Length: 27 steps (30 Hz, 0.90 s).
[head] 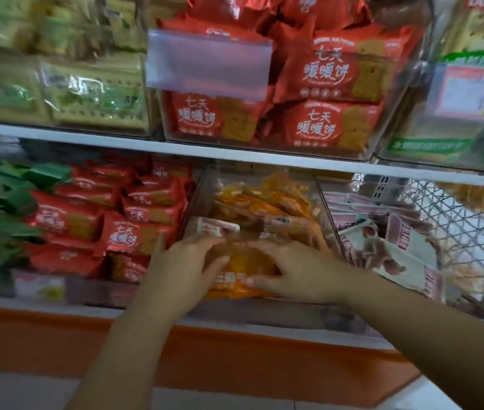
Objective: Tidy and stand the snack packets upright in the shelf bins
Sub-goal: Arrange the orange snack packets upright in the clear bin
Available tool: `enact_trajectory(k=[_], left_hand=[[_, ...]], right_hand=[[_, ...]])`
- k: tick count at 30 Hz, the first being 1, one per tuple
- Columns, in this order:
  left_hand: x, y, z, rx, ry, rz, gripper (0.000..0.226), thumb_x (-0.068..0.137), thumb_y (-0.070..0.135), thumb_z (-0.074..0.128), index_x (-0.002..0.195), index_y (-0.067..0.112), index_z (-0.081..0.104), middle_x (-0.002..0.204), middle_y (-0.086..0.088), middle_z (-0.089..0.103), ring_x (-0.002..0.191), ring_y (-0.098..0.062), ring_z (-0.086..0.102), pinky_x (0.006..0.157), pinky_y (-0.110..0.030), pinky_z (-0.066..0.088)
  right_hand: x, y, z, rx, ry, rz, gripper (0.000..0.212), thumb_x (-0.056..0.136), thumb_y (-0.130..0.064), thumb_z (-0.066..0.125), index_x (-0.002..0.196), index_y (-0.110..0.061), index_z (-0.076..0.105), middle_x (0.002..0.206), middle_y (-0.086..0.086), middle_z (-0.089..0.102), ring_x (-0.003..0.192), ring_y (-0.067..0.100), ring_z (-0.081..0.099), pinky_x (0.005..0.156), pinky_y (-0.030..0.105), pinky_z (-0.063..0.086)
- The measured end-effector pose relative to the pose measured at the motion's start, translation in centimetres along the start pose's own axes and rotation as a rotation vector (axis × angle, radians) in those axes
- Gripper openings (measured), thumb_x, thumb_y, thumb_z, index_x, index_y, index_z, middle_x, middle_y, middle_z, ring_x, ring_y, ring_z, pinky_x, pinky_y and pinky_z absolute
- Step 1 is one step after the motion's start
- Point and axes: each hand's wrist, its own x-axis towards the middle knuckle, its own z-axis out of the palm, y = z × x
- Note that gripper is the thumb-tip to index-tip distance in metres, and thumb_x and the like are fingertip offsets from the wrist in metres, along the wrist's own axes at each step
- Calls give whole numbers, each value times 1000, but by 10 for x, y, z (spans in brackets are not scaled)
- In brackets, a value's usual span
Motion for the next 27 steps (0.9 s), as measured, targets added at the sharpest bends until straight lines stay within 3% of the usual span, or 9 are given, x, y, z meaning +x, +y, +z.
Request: enact_trajectory(k=[3, 6, 9, 13, 16, 18, 21, 25, 27], left_hand=[[-8, -2, -1, 43, -231, -7, 50, 85, 67, 42, 130, 46, 44, 144, 26, 33, 133, 0, 35, 116, -50, -5], [-14, -3, -3, 40, -305, 17, 69, 75, 73, 51, 137, 47, 35, 148, 28, 23, 137, 1, 25, 114, -50, -16], [-16, -5, -1, 36, -278, 25, 68, 78, 68, 55, 138, 44, 35, 149, 24, 26, 137, 0, 27, 113, -50, -17], [-17, -5, -2, -41, -243, 15, 58, 83, 60, 55, 136, 41, 41, 146, 21, 34, 135, -1, 31, 114, -47, -16], [-17, -5, -2, -63, -207, 21, 52, 86, 55, 54, 135, 41, 44, 144, 21, 38, 134, -1, 33, 115, -46, -13], [-16, -6, -2, -68, -185, 22, 48, 88, 53, 54, 134, 40, 46, 141, 21, 40, 134, -1, 33, 116, -47, -11], [-15, -6, -2, -71, -155, 17, 46, 89, 51, 53, 133, 39, 47, 139, 20, 43, 133, -1, 35, 117, -46, -9], [-9, -6, -2, -69, -109, 20, 49, 87, 54, 54, 133, 40, 46, 137, 19, 45, 129, -2, 39, 117, -45, -7], [-7, -5, -2, -46, -138, 20, 60, 82, 60, 56, 136, 41, 41, 141, 19, 41, 130, -2, 38, 117, -46, -8]], right_hand=[[23, 3, -3, 91, -28, 89, 56, 95, -45, 43, 145, -24, 27, 141, 4, 45, 119, 19, 48, 89, 24, 38], [47, 6, -7, 140, -36, 178, 63, 92, -43, 51, 145, -20, 26, 144, 2, 41, 122, 17, 46, 89, 23, 38], [64, 5, -7, 242, -38, 264, 70, 89, -43, 56, 148, -22, 23, 147, 3, 37, 127, 20, 43, 92, 23, 37], [69, 4, -13, 498, -51, 374, 66, 87, -44, 60, 144, -29, 31, 141, 1, 44, 117, 21, 51, 87, 31, 52], [69, 7, -14, 436, -176, 414, 74, 88, -48, 55, 148, -21, 21, 154, 2, 23, 136, 24, 33, 103, 33, 38], [68, 7, -12, 322, -194, 414, 75, 90, -50, 52, 148, -15, 20, 155, 4, 20, 140, 23, 26, 106, 30, 30], [65, 5, -9, 403, -99, 388, 71, 89, -47, 56, 146, -16, 28, 152, 4, 29, 135, 21, 34, 94, 23, 33], [55, 7, -9, 453, 41, 369, 70, 81, -50, 64, 139, -19, 41, 145, 2, 40, 129, 19, 42, 100, 24, 37], [50, 4, -9, 596, 102, 336, 66, 81, -40, 69, 138, -21, 41, 136, 1, 46, 118, 15, 50, 89, 15, 44]])
